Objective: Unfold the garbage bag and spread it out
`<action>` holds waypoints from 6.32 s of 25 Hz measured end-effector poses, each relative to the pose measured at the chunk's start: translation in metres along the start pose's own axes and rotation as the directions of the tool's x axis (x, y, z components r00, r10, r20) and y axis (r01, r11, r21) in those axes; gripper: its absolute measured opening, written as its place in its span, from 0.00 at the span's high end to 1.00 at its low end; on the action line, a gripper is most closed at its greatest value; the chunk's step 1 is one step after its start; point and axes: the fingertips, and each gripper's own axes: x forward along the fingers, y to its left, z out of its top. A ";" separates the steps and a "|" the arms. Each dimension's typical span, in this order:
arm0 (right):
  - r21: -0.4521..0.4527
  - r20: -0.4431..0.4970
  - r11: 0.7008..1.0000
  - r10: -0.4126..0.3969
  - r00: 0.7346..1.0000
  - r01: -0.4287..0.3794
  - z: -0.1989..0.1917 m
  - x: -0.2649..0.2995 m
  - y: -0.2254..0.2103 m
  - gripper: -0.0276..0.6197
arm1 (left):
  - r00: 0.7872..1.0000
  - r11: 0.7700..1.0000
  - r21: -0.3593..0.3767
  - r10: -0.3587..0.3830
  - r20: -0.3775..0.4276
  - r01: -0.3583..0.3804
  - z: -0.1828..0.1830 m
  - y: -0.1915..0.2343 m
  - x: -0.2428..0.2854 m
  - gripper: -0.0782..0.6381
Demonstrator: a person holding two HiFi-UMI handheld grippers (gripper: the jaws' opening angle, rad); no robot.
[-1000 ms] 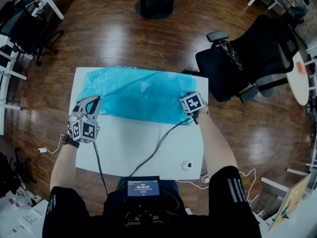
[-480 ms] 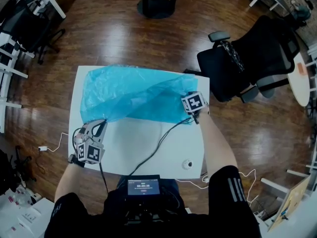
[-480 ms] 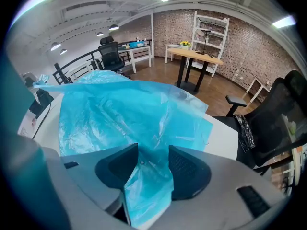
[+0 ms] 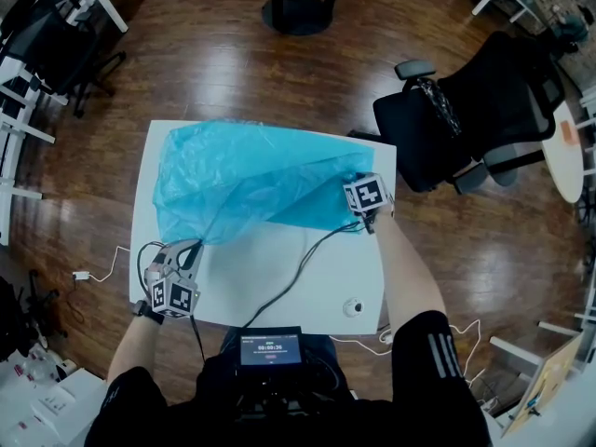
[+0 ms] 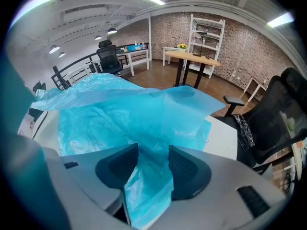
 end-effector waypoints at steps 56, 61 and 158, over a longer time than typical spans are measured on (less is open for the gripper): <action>-0.315 0.196 0.945 0.159 0.968 -0.092 0.198 -0.045 0.166 0.59 | 0.990 0.994 -0.103 -0.047 -0.131 0.033 -0.046 -0.058 0.011 0.88; -0.348 0.066 0.927 0.177 0.982 -0.144 0.180 0.002 0.187 0.59 | 0.991 0.993 -0.111 -0.044 -0.126 0.030 -0.046 -0.060 0.011 0.88; -0.265 0.303 0.927 0.342 0.889 -0.266 0.085 -0.153 0.216 0.58 | 0.923 0.741 -0.658 -0.148 -0.354 -0.134 -0.119 0.094 0.094 0.81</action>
